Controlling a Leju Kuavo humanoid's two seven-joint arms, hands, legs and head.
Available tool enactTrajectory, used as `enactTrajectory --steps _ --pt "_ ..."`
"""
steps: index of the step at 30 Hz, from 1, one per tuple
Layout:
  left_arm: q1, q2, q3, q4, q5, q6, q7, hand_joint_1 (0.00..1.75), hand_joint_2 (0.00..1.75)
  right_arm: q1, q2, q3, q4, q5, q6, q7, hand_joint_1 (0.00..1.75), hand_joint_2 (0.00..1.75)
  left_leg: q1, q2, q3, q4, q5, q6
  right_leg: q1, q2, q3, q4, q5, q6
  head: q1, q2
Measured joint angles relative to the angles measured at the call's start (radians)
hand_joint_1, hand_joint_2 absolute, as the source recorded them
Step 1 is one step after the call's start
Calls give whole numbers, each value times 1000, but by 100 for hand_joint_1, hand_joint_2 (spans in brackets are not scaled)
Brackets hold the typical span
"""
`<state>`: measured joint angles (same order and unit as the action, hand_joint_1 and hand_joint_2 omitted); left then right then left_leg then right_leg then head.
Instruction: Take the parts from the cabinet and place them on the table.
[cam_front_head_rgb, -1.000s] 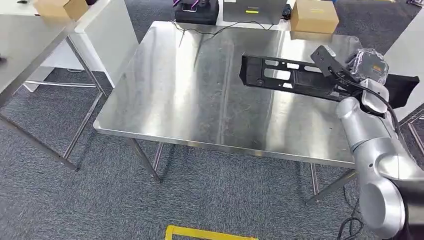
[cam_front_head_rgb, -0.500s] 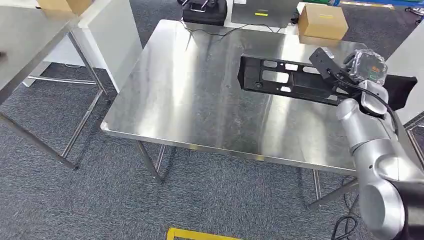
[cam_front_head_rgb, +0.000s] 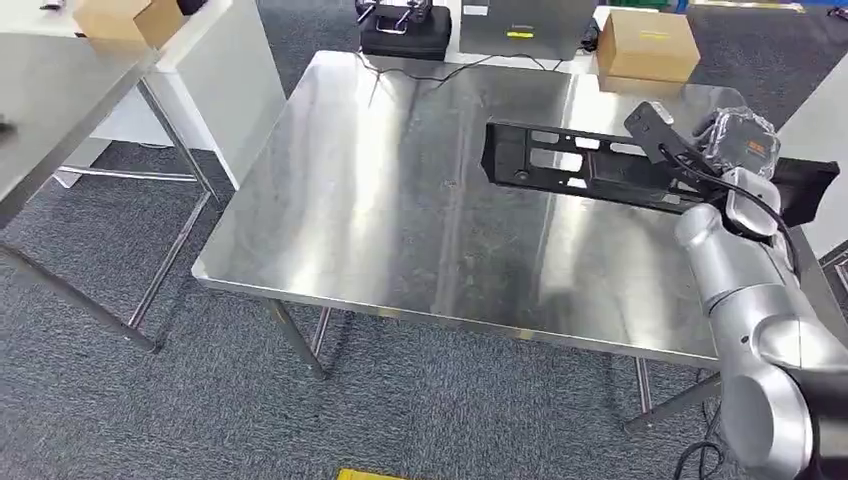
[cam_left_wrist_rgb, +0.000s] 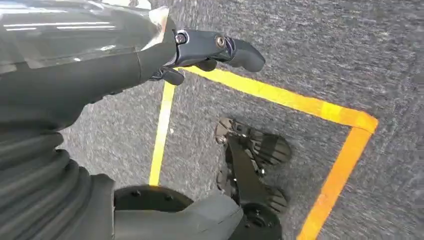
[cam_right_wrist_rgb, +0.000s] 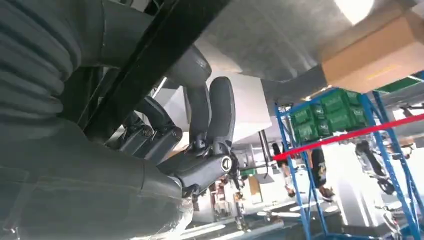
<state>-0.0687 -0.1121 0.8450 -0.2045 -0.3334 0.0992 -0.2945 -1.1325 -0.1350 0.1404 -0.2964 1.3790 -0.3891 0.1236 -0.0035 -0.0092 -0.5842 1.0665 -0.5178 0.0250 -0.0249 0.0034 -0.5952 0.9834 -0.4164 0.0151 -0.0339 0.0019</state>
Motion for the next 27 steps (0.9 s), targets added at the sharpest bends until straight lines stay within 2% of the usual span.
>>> enactTrajectory --steps 1,2,3,4,5,6,7,8,9,10,11,14,19,27 --pt "0 0 0 0 0 0 0 0 175 0 0 0 0 0 0 0 175 175 6 3 -51 95 -39 -8 2 -1 6 0 -5 -7 -3 0" --pt "2 0 1 0 0 0 0 0 175 1 1 0 0 0 0 0 175 175 9 4 -106 186 -71 -13 3 -1 11 0 -12 -9 -2 0" --pt "2 0 1 0 0 0 0 0 175 4 2 0 0 0 0 0 175 175 11 5 -149 245 -83 -15 4 0 15 0 -17 -9 -6 0" --pt "3 0 2 0 0 0 0 0 175 7 3 0 0 0 0 0 175 175 13 5 -172 261 -69 -16 4 1 23 0 -23 -7 -7 0" --pt "3 0 2 0 0 0 0 0 175 10 3 0 0 0 0 0 175 175 14 5 -170 228 -31 -16 4 2 32 0 -30 -5 -7 0" --pt "3 0 2 0 0 0 0 0 175 12 3 0 0 0 0 0 175 175 14 6 -145 157 24 -14 4 2 43 0 -37 -3 -7 0" --pt "3 1 2 0 0 1 0 0 175 12 3 0 0 0 0 0 175 175 15 7 -102 55 86 -10 3 2 56 0 -46 1 -7 0" --pt "3 1 2 0 0 4 0 0 175 11 5 0 0 0 0 -2 175 175 15 7 -64 -38 129 -4 3 3 67 0 -52 5 -8 0" --pt "2 1 2 0 0 6 0 0 175 9 5 0 0 0 0 -2 175 175 9 7 -49 -45 107 -2 13 3 68 -1 -56 12 -6 0" --pt "1 0 2 0 0 8 0 0 175 6 5 0 0 0 0 -5 175 175 8 5 -39 -54 107 3 12 4 66 0 -58 15 -7 0" --pt "1 -2 2 0 0 9 0 0 175 9 4 -1 0 -2 0 -6 175 175 12 6 -39 -59 111 2 16 4 68 5 -61 12 -1 0" --pt "1 -2 3 0 0 12 0 0 175 19 7 -2 1 -5 -2 -13 175 175 4 -1 -40 -59 110 4 12 -1 71 -5 -60 15 -2 0" --pt "2 -2 3 0 0 15 0 0 175 21 9 -2 1 -6 -2 -16 175 175 3 -4 -41 -59 105 13 12 -3 75 -15 -60 16 -1 0" --pt "2 -2 3 0 -9 18 -13 0 175 71 15 -18 1 -25 -15 -32 175 175 3 -4 -41 -59 106 18 12 -3 75 -16 -57 20 -2 0"
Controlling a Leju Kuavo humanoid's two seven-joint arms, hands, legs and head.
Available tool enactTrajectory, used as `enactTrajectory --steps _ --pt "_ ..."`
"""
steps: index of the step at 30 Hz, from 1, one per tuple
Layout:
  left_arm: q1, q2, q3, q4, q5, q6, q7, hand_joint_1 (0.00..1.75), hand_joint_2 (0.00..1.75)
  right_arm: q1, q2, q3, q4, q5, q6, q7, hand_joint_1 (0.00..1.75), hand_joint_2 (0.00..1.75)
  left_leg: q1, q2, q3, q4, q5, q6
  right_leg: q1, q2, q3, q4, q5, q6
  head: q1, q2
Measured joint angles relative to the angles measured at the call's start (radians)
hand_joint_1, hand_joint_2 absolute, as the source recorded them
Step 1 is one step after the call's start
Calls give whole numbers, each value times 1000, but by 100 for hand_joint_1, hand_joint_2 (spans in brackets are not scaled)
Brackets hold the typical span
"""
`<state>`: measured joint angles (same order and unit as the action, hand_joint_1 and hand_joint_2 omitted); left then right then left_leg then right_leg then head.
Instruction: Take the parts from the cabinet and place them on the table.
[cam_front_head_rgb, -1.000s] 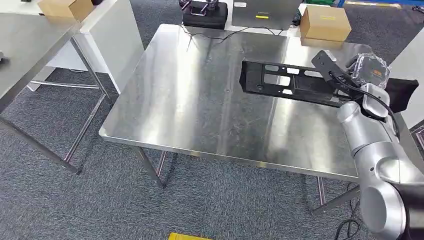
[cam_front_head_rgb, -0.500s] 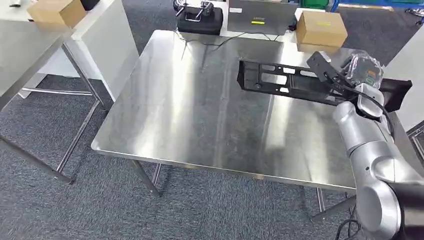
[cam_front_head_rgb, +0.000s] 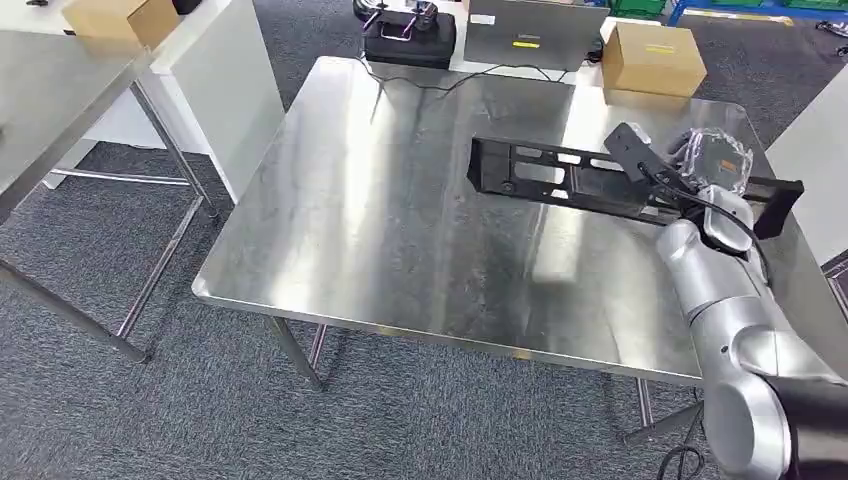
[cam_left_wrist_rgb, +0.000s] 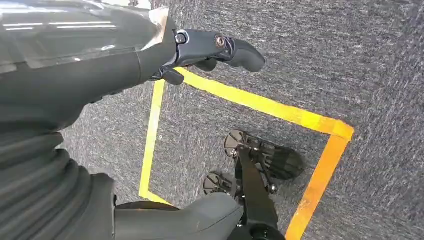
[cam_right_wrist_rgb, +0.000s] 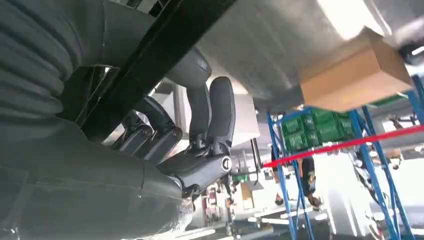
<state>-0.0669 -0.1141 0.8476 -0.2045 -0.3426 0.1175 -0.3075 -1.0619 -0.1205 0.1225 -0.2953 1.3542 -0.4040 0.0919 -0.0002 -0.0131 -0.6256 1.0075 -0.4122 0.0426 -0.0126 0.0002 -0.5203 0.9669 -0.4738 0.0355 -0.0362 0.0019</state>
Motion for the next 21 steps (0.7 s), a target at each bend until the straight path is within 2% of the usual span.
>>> enactTrajectory --steps 8,21 --pt "0 0 0 0 0 -4 0 0 175 61 14 -9 0 -13 -18 -8 175 175 3 1 0 -1 0 0 2 0 -1 0 0 0 0 0" --pt "0 0 4 0 5 -12 -8 0 175 95 25 -24 3 -15 -18 -8 175 175 3 3 0 -2 0 -1 2 0 -2 0 -2 2 0 0"
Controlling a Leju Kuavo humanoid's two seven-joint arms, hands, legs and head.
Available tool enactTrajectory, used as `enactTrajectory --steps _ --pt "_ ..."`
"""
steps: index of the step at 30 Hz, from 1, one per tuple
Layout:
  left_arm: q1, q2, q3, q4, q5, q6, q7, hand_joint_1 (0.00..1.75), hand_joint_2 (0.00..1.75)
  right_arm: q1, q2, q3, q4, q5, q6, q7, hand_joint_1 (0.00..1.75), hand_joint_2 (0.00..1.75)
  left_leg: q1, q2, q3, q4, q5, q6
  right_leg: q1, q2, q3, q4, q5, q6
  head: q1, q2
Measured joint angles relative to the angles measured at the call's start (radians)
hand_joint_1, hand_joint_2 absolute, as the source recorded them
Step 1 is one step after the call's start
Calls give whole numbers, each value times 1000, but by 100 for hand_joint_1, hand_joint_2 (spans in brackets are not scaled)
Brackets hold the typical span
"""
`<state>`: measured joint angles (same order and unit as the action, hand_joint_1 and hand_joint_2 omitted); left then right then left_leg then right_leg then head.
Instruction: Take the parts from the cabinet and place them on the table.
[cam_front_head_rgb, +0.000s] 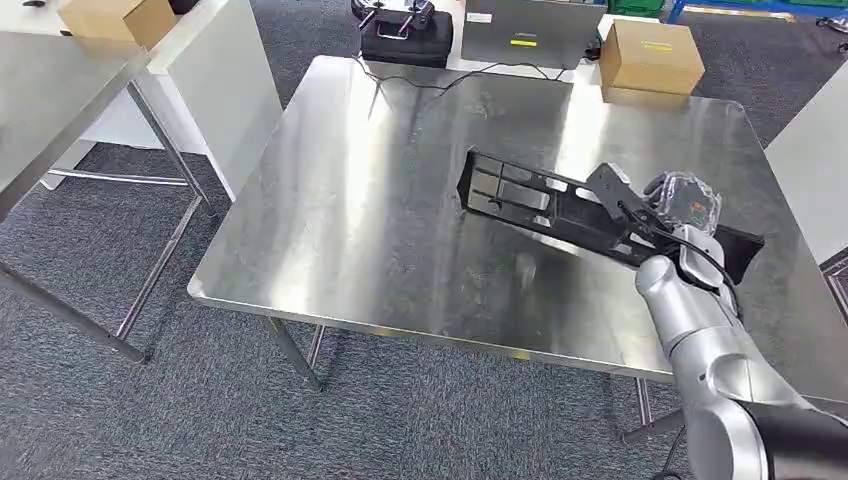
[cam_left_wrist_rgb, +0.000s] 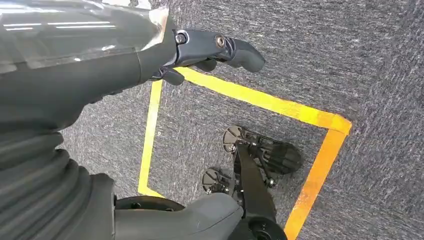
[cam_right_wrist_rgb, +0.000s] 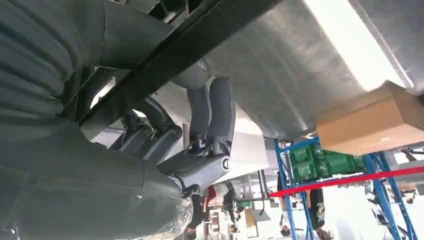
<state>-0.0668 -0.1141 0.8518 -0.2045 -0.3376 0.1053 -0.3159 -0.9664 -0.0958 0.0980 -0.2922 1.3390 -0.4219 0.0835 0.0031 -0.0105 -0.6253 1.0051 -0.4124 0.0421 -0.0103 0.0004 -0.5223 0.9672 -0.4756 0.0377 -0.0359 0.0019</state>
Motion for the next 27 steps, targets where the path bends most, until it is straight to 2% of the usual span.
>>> enactTrajectory --steps 27 --pt "0 0 2 0 0 0 0 0 175 4 3 0 0 0 0 0 175 175 0 0 0 0 0 0 0 0 0 0 0 0 0 0"
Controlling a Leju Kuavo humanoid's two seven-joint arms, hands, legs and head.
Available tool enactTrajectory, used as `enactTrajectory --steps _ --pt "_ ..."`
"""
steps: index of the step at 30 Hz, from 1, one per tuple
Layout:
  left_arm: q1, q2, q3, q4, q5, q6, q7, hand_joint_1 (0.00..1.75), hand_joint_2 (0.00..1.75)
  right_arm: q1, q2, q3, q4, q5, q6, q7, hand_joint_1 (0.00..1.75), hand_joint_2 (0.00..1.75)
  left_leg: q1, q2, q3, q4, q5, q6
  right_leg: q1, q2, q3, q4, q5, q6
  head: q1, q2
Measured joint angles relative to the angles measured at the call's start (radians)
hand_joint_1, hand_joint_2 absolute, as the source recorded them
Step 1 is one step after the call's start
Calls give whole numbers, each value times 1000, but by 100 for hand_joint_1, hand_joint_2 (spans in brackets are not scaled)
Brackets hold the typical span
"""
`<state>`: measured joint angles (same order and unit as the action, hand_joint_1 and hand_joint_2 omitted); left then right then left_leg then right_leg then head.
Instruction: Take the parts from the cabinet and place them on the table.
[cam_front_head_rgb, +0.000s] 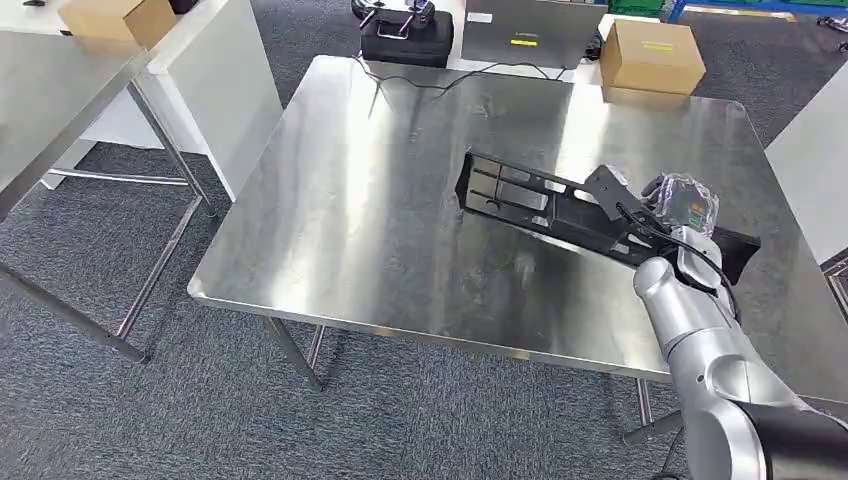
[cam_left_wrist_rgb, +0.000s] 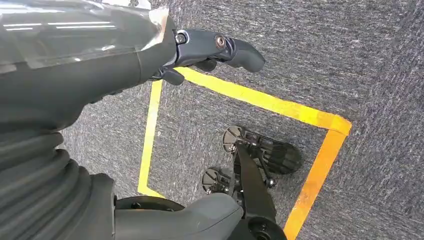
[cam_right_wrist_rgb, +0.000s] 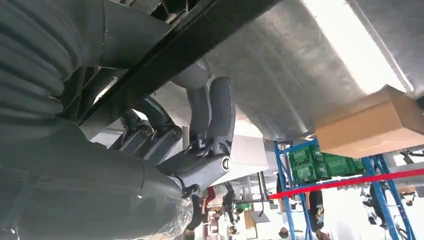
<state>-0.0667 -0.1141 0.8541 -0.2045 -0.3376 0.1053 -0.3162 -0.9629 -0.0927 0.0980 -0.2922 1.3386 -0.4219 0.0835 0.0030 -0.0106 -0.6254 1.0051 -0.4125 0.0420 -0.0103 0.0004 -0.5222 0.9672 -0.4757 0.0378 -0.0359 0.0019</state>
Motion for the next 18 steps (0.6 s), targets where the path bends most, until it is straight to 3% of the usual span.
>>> enactTrajectory --steps 6,11,18 --pt "0 0 0 0 0 0 0 0 175 0 0 0 0 0 0 0 175 175 0 0 0 0 0 0 0 0 0 0 0 0 0 0" --pt "1 0 0 0 0 -13 -3 0 175 -18 -1 -12 0 -18 101 2 175 175 0 0 0 0 0 0 0 0 0 0 0 0 0 0" --pt "1 1 0 0 0 -13 -6 0 175 -30 0 -24 0 -18 111 3 175 175 0 0 0 0 0 0 0 0 0 0 0 0 0 0"
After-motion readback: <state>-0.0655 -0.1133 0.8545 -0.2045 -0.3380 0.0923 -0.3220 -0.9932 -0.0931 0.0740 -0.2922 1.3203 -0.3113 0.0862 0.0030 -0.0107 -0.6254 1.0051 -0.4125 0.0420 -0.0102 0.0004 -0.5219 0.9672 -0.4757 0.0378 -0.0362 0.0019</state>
